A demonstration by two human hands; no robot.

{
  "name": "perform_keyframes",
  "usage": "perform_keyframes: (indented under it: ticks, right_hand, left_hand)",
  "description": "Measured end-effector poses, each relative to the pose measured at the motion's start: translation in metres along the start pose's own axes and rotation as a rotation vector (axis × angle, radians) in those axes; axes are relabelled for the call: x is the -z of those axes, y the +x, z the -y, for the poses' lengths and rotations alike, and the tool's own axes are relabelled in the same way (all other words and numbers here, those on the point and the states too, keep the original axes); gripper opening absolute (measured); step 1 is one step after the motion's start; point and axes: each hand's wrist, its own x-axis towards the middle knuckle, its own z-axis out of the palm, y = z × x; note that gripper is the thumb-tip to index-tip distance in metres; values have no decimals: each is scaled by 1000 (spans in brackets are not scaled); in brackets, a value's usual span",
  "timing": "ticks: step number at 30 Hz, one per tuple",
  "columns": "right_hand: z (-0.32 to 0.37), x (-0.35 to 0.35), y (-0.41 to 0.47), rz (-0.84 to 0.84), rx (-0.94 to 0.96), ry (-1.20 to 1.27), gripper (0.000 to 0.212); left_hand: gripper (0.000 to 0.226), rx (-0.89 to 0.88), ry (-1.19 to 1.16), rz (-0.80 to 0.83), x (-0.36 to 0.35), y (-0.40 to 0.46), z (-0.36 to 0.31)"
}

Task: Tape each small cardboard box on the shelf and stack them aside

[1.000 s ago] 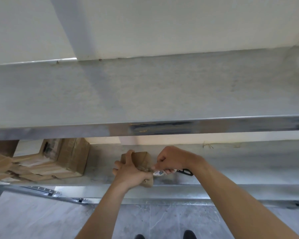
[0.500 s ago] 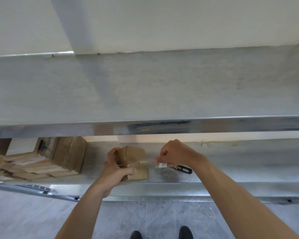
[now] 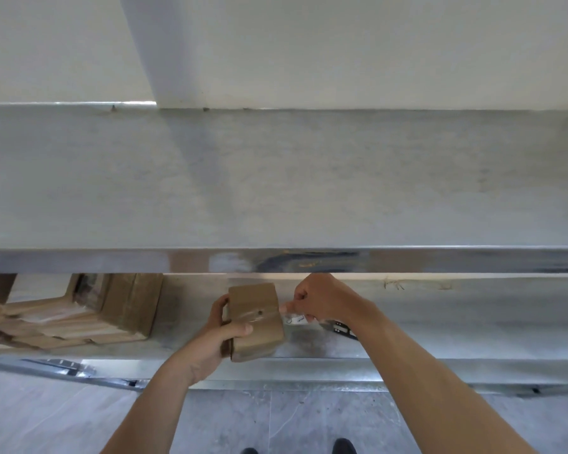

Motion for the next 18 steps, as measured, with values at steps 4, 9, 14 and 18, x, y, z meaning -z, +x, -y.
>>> perform_keyframes:
  ticks: [4, 9, 14, 18]
  right_hand:
    - [11, -8, 4, 22, 10, -1, 46]
    - [22, -7, 5, 1, 35, -45, 44]
    - [24, -3, 3, 0, 39, -112, 31]
    - [16, 9, -1, 40, 61, -169, 30]
  left_hand:
    - [117, -74, 547, -119, 25, -8, -24]
    - [85, -336, 1231, 28, -20, -7, -58]
    - [37, -172, 1371, 126, -63, 11, -80]
    - [36, 31, 1308, 183, -73, 17, -96]
